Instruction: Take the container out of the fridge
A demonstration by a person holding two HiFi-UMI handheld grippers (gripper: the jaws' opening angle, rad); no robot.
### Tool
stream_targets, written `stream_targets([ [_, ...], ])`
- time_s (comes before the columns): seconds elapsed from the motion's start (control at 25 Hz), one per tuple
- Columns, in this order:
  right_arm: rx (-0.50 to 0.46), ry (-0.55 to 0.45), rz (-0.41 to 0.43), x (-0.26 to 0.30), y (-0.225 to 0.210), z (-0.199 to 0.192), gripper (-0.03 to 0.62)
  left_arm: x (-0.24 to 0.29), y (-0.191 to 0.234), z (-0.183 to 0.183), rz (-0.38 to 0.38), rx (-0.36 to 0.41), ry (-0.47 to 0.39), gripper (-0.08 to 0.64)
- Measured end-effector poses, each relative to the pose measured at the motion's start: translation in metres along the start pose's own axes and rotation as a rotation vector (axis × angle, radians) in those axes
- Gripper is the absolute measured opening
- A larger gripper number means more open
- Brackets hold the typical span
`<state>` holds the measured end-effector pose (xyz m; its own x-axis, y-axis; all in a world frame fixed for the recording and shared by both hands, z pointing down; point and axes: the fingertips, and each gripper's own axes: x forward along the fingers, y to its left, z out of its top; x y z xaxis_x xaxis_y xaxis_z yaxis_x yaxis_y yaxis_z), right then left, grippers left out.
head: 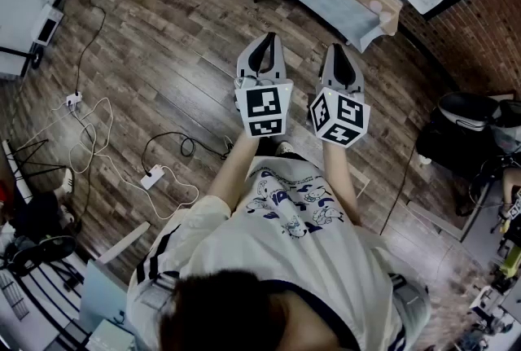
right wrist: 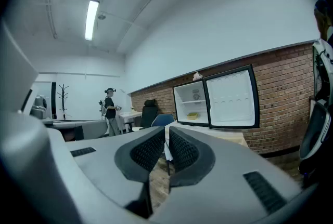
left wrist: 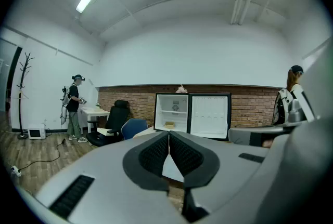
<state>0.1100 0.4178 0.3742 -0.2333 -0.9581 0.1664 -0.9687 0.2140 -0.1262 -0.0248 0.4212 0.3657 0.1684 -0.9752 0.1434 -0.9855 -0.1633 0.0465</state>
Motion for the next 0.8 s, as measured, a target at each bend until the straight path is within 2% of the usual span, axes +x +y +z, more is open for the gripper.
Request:
stream_targets([
  [0.8, 0.026, 0.017, -0.054, 0.039, 0.006, -0.006, 0.049, 0.034, 0.033, -0.004, -0.016, -0.031, 0.016, 0.02],
])
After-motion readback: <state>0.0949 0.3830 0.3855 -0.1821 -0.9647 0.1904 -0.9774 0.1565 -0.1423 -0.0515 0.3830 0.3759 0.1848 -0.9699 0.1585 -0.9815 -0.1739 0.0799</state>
